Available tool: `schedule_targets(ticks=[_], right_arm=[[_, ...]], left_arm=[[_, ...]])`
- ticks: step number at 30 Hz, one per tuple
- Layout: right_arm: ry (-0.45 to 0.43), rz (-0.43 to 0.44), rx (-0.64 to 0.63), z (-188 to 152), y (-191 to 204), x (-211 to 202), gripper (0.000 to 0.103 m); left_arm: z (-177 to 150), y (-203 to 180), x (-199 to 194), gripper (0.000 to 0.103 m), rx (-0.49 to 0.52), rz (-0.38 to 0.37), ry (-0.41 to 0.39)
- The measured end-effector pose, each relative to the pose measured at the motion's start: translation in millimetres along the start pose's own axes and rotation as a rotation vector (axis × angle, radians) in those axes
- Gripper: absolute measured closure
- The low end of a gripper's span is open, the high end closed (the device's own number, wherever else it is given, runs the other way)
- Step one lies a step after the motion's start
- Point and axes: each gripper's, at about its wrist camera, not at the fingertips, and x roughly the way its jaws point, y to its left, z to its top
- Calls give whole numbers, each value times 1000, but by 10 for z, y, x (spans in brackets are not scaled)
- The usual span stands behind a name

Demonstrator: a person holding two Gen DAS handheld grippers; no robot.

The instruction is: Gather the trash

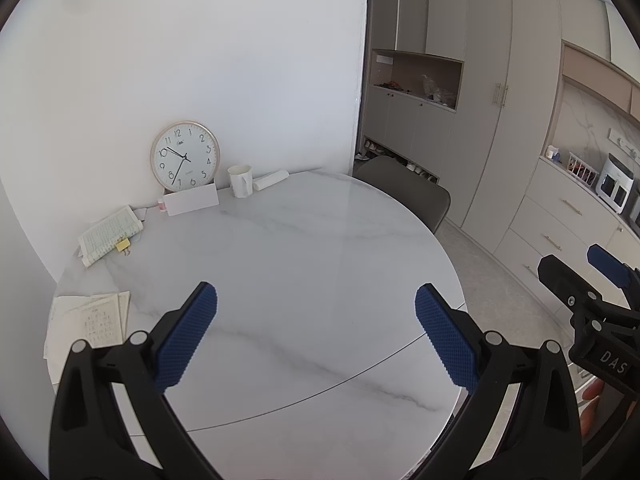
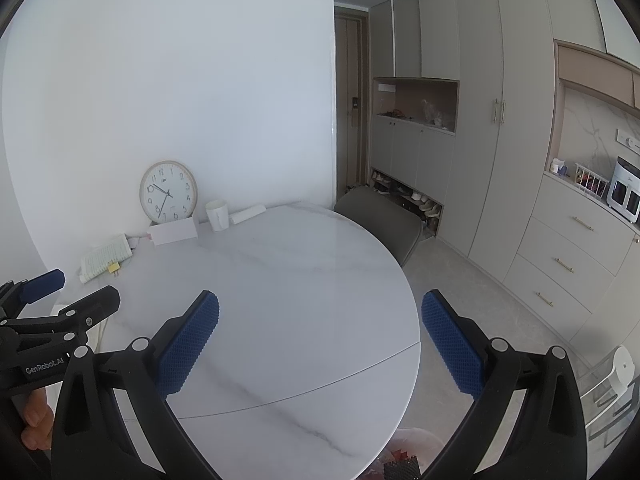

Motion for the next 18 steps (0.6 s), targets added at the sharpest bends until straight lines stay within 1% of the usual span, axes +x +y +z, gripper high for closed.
schedule_targets(ticks=[8,18], right_arm=[[3,1,4,-10,-26,-4,2],[3,0,1,-18,-21,6,2]], left_arm=[[-19,4,43,8,-21,4,10],[-22,-4,87,8,-17,-11,33]])
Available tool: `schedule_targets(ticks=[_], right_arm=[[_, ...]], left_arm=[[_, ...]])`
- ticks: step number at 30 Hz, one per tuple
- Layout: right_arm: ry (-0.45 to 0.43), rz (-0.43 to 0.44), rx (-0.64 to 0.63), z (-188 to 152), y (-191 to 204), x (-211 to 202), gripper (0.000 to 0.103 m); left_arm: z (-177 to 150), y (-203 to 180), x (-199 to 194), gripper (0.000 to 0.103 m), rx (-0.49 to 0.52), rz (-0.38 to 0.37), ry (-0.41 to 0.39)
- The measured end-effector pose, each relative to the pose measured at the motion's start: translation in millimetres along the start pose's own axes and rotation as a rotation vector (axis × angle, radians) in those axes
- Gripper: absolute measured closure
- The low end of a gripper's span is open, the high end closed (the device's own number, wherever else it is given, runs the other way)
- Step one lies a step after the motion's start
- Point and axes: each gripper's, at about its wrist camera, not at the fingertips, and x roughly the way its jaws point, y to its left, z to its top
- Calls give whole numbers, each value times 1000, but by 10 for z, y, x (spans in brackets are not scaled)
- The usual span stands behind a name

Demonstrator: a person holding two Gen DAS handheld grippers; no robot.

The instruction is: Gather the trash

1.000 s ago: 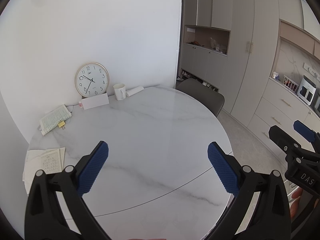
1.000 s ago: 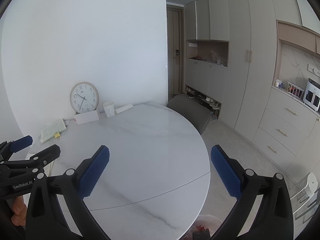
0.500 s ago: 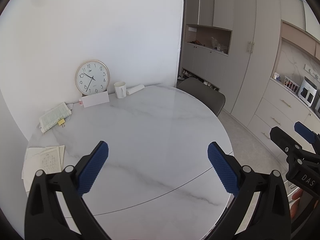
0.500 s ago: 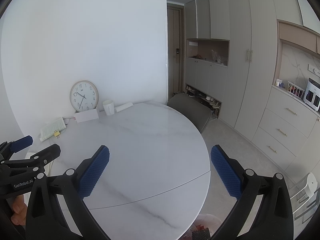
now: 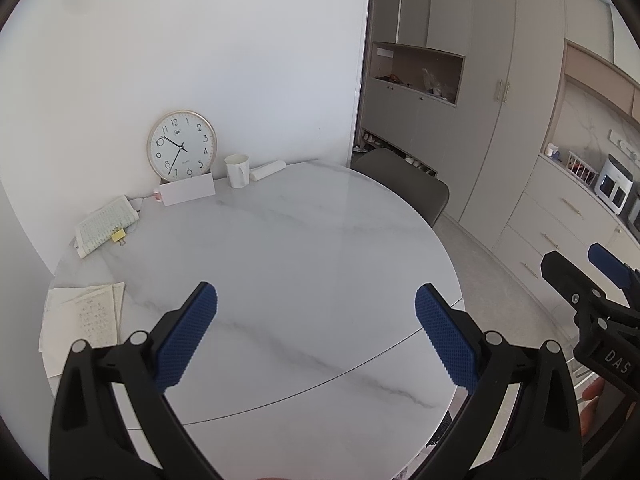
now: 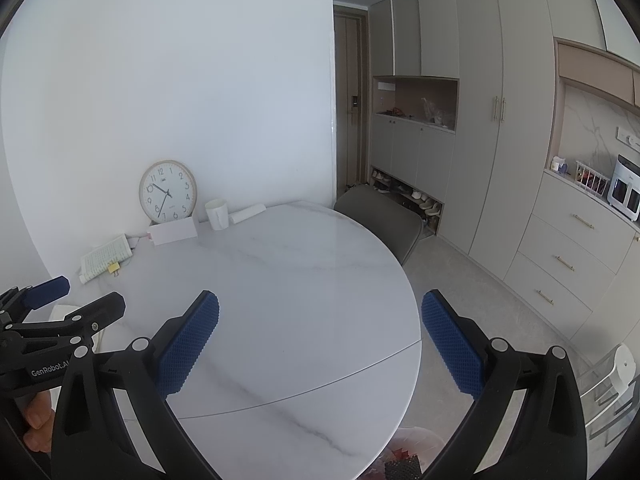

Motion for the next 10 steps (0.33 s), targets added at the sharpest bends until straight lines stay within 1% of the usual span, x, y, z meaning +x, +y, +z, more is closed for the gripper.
schedule_targets(ticks=[10], right_arm=[[1,-3,4,-9,-9,24,2]], left_arm=[[-10,-2,25,8,-6,-3,9]])
